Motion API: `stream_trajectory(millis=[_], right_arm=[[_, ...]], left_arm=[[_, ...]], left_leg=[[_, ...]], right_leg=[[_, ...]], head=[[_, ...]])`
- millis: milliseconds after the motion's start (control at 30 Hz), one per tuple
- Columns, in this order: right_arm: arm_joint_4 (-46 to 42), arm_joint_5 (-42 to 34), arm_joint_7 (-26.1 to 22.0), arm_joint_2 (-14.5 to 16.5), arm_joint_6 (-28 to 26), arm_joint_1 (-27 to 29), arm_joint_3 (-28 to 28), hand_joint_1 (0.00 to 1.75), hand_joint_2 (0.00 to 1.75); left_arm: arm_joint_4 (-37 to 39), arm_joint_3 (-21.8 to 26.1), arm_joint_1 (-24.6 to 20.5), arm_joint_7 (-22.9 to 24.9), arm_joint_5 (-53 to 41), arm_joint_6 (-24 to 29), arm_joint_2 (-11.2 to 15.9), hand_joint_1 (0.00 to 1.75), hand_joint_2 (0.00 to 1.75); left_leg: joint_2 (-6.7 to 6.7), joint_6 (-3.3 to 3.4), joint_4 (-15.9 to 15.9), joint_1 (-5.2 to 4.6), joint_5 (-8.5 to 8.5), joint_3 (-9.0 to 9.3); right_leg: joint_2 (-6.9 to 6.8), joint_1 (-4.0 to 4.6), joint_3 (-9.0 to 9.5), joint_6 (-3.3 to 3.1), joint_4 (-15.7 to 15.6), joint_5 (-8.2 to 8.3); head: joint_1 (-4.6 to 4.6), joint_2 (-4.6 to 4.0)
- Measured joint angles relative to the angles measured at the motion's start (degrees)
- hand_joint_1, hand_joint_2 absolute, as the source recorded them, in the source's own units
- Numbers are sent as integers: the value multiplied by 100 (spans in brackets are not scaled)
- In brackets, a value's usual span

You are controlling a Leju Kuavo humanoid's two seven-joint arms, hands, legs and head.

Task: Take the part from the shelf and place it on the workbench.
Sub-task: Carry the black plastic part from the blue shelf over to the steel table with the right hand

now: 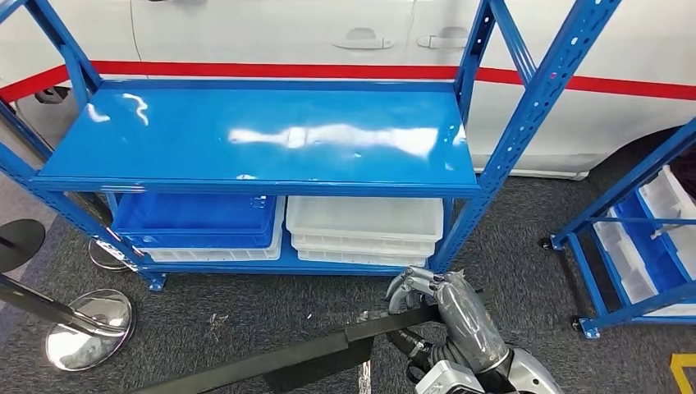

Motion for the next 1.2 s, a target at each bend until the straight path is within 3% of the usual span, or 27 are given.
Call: stream_trajectory(millis=[33, 67, 100, 167, 233, 267, 333, 367, 400, 433, 500, 533, 567, 633, 667, 733, 767, 800, 867, 900, 933, 967, 1000, 1067, 1133, 1167, 1200], right_arm=[[0, -5, 0, 1, 0, 0, 0, 175, 175], [-1, -7, 1, 1, 0, 0, 0, 175, 175], [-1, -8, 2, 0, 0, -1, 0, 175, 175], [-1, -9, 3, 0, 1, -9, 1, 175, 175], [0, -9, 1, 2, 1, -6, 3, 175, 175], [-1, -10, 1, 3, 2, -1, 4, 175, 175], [-2, -12, 4, 6, 2, 8, 6, 175, 175], [-1, -13, 7, 6, 2, 4, 6, 175, 175], [-1, -13, 8, 7, 3, 2, 7, 175, 175], [-1, -14, 8, 7, 4, 1, 8, 175, 175], [0, -15, 8, 7, 13, 3, 17, 175, 175], [0, -15, 9, 7, 18, 1, 23, 175, 175], [-1, -15, 8, 7, 23, -6, 27, 175, 175], [-2, -15, 6, 8, 32, -41, 31, 175, 175], [-2, -15, 4, 8, 37, -59, 31, 175, 175], [-1, -15, 5, 10, 49, -71, 35, 175, 175], [-1, -15, 5, 11, 55, -74, 39, 175, 175], [-1, -18, 7, 13, 61, -82, 43, 175, 175], [0, -24, 9, 15, 66, -101, 49, 175, 175], [1, -26, 10, 16, 69, -104, 52, 175, 175], [1, -26, 10, 17, 72, -103, 58, 175, 175], [2, -26, 11, 18, 75, -103, 66, 175, 175], [2, -26, 12, 19, 78, -103, 74, 175, 175], [1, -25, 20, 20, 89, -103, 86, 175, 175], [-1, -23, 34, 20, 95, -107, 89, 175, 175], [-2, -21, 43, 20, 93, -107, 89, 175, 175], [-3, -20, 54, 20, 91, -106, 89, 175, 175]], left_arm=[[0, 0, 0, 1, 1, 1, 4, 0, 175], [-1, 1, 2, 1, 2, 1, 7, 0, 175], [-1, 0, 9, 1, 3, 1, 10, 0, 175], [-2, -1, 18, 0, 3, 1, 17, 0, 175], [-2, -2, 19, 0, 4, -1, 21, 0, 175], [-2, -3, 14, 0, 4, -1, 21, 0, 175], [-2, -4, 9, 0, 5, -1, 22, 0, 175], [-2, -4, 13, 0, 5, -1, 23, 0, 175], [-2, -4, 16, 0, 5, -1, 26, 0, 175], [-2, -4, 15, -2, 6, -1, 30, 0, 175], [-2, -4, 5, -5, 8, 0, 36, 0, 175], [-2, -4, -1, -7, 10, 1, 37, 0, 175], [-2, -4, -5, -9, 14, 2, 36, 0, 175], [-2, -4, -10, -15, 28, 3, 32, 0, 175], [-2, -4, -12, -17, 37, 5, 30, 0, 175], [-2, -4, -9, -18, 55, 8, 30, 0, 175], [-2, -4, -4, -18, 59, 9, 31, 0, 175], [-2, -4, 3, -20, 63, 10, 32, 0, 175], [-2, -4, 10, -23, 66, 10, 35, 0, 175], [-2, -4, 12, -25, 67, 10, 35, 0, 175], [-2, -4, 11, -24, 67, 10, 35, 0, 175], [-2, -4, 9, -23, 67, 10, 35, 0, 175], [-2, -4, 5, -23, 67, 10, 35, 0, 175], [-2, -4, 1, -15, 67, 14, 37, 0, 175], [-2, -4, 11, -5, 67, 18, 40, 0, 175], [-2, -4, 16, -4, 67, 19, 42, 0, 175], [-2, -4, 18, -4, 69, 19, 42, 0, 175]], left_leg=[[-64, -39, -298, 35, 115, 235], [-197, -68, -667, 59, 119, 491], [-321, -52, -954, 72, 72, 660], [-459, 43, -1204, 57, -68, 759], [-333, 187, -1181, 55, 6, 665], [-255, 254, -1178, 54, 67, 619], [-89, 352, -1187, 39, 200, 511], [-13, 374, -1187, 23, 261, 448], [69, 385, -1186, 7, 319, 377], [150, 390, -1181, -5, 376, 295], [308, 387, -1170, -24, 483, 138], [374, 380, -1166, -32, 527, 80], [432, 366, -1165, -41, 564, 40], [544, 315, -1171, -49, 640, 5], [602, 285, -1184, -46, 685, -4], [668, 221, -1200, -29, 746, -25], [592, 190, -1163, -21, 682, -53], [453, 166, -1033, -16, 513, -102], [140, 142, -466, -12, -41, -254], [65, 146, -107, -13, -278, -321], [37, 150, 179, -15, -385, -348], [27, 160, 319, -16, -349, -309], [15, 178, 275, -18, -203, -186], [-137, 238, -311, -23, 70, 297], [-366, 285, -1059, -30, 36, 779], [-432, 297, -1270, -42, -26, 890], [-411, 306, -1359, -57, -31, 914]], right_leg=[[64, -36, -135, 51, 76, 47], [127, -61, -266, 107, 155, 91], [187, -77, -367, 160, 219, 140], [305, -73, -478, 251, 267, 254], [375, -74, -524, 311, 249, 344], [304, -71, -560, 324, 305, 252], [41, -61, -680, 343, 746, -282], [-64, -53, -732, 353, 1093, -604], [-109, -55, -764, 363, 1449, -821], [-128, -56, -747, 366, 1718, -883], [-160, -53, -490, 345, 1790, -665], [-211, -45, -230, 318, 1550, -529], [-324, -22, 91, 280, 1175, -498], [-529, 58, 619, 203, 407, -621], [-571, 102, 727, 170, 182, -684], [-483, 119, 697, 119, 31, -622], [-429, 107, 654, 90, 3, -555], [-381, 88, 602, 47, -20, -485], [-270, 80, 459, -26, -20, -351], [-208, 90, 367, -52, -7, -286], [-137, 100, 270, -56, 8, -220], [-63, 109, 168, -57, 27, -153], [14, 114, 63, -50, 50, -87], [167, 112, -141, -20, 108, 44], [294, 113, -285, 29, 164, 164], [348, 107, -323, 61, 170, 224], [407, 103, -344, 97, 157, 288]], head=[[-1, 0], [-7, 0], [-5, 1], [0, 1], [7, 1], [22, 1], [58, 1], [77, 0], [80, 0], [81, 0], [80, 0], [80, 0], [78, 0], [74, 0], [74, 0], [76, 0], [73, 0], [60, 0], [35, 0], [26, 0], [25, 0], [26, 0], [25, 0], [25, 0], [29, 0], [27, 0], [23, 0]])
